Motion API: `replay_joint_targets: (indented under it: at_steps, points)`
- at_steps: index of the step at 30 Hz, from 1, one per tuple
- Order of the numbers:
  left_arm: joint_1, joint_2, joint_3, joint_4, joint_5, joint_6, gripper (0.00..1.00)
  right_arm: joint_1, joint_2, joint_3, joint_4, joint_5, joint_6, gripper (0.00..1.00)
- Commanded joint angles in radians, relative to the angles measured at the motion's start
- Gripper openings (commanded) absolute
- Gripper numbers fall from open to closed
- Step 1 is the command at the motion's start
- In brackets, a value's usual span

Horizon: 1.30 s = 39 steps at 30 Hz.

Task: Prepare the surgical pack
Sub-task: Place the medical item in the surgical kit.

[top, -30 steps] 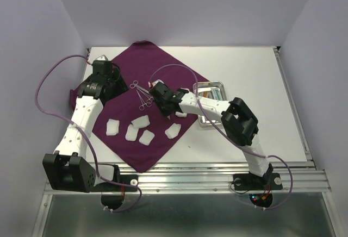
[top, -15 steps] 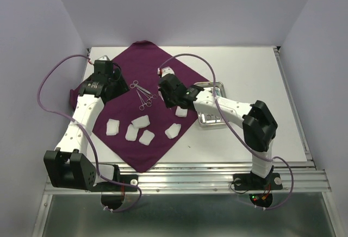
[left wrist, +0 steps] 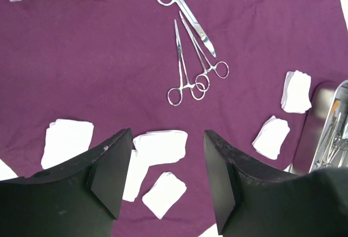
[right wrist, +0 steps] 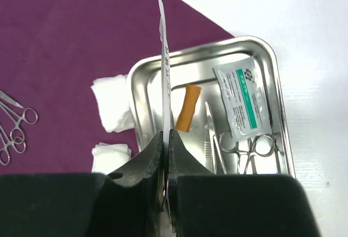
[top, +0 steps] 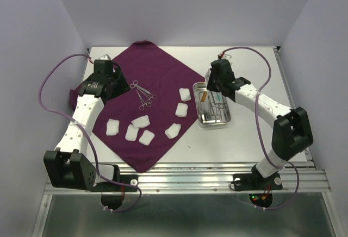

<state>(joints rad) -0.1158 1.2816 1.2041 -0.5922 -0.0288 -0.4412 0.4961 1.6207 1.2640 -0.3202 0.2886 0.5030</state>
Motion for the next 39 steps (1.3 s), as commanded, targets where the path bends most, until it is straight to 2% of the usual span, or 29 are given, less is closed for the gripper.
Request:
replay_joint_targets:
  at_steps: [1, 19, 23, 26, 27, 29, 30, 31, 34, 39]
  points:
    - [0.005, -0.007, -0.006, 0.038, 0.023, 0.018, 0.66, -0.022, -0.005, -0.035, 0.066, -0.065, 0.068, 0.04]
    - [0.005, -0.001, -0.011, 0.026, 0.013, 0.027, 0.66, -0.041, 0.151, -0.041, 0.124, -0.147, 0.106, 0.06]
    - [0.005, 0.001, -0.017, 0.031, 0.017, 0.027, 0.66, -0.041, 0.157, -0.054, 0.136, -0.160, 0.114, 0.09]
    - [0.005, 0.005, -0.018, 0.032, 0.020, 0.025, 0.66, -0.041, 0.166, -0.057, 0.144, -0.169, 0.118, 0.16]
    - [0.004, 0.004, -0.018, 0.032, 0.018, 0.021, 0.66, -0.041, 0.169, -0.058, 0.144, -0.172, 0.120, 0.24]
    - [0.005, 0.005, -0.023, 0.032, 0.018, 0.016, 0.66, -0.041, 0.168, -0.061, 0.144, -0.172, 0.118, 0.32]
    - [0.005, 0.007, -0.028, 0.035, 0.024, 0.013, 0.67, -0.041, 0.166, -0.064, 0.142, -0.169, 0.118, 0.41]
    - [0.005, 0.007, -0.034, 0.043, 0.038, 0.006, 0.67, -0.041, 0.163, -0.067, 0.142, -0.167, 0.117, 0.45]
    - [0.004, 0.013, -0.049, 0.049, 0.064, -0.002, 0.69, -0.041, 0.140, -0.077, 0.138, -0.155, 0.108, 0.53]
    - [0.002, 0.032, -0.020, 0.038, 0.043, 0.007, 0.69, -0.041, 0.099, -0.078, 0.106, -0.105, 0.094, 0.56]
